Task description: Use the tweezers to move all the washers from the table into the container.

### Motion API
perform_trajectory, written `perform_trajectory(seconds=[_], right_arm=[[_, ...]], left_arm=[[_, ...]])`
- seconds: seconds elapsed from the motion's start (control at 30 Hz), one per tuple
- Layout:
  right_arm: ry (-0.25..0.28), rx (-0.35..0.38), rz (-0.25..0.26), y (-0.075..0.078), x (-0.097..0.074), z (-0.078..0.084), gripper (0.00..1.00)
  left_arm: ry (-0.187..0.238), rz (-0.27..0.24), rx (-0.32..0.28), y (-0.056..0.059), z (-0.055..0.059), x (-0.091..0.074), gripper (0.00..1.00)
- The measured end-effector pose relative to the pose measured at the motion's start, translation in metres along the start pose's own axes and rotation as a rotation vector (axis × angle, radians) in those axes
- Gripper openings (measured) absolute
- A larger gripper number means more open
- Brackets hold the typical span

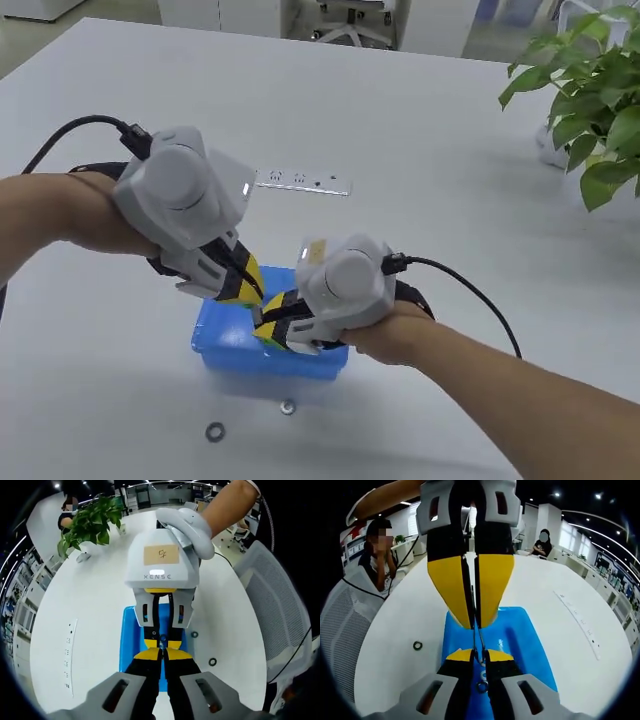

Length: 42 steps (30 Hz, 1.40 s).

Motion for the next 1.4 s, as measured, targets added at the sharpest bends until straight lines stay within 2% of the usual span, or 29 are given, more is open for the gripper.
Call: perform_trajectory(seconds=[0.3, 0.57, 0.97, 1.4], right_arm=[[-0.004, -0.003, -0.004, 0.000, 0.000, 0.001, 0.11], [-0.002, -0.013, 0.004, -0.003, -0.006, -0.002, 0.11], [0.012, -0.031, 0.025, -0.006, -0.018, -0.013, 0.11], [0.028, -0.046, 0.050, -0.014, -0.037, -0.026, 0.11]], left_arm=[[0.000, 0.000, -0.002, 0.000, 0.000, 0.002, 0.06], [-0.001, -0.005, 0.007, 0.004, -0.004, -0.003, 0.06], [-0.001, -0.021, 0.028, 0.008, -0.016, -0.016, 0.06], [0.002, -0.037, 0.045, 0.018, -0.032, -0.030, 0.06]])
Point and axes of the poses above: the centre of the closed fingertips' face, and the gripper's own axes: x roughly forward along the fingers, y roughly to its right, z roughly out of its underside, the point moved 2 cm from there along -x, roughly backward along the fingers, and after that the axes turned 1 degree about z, right-handed, at the moved point
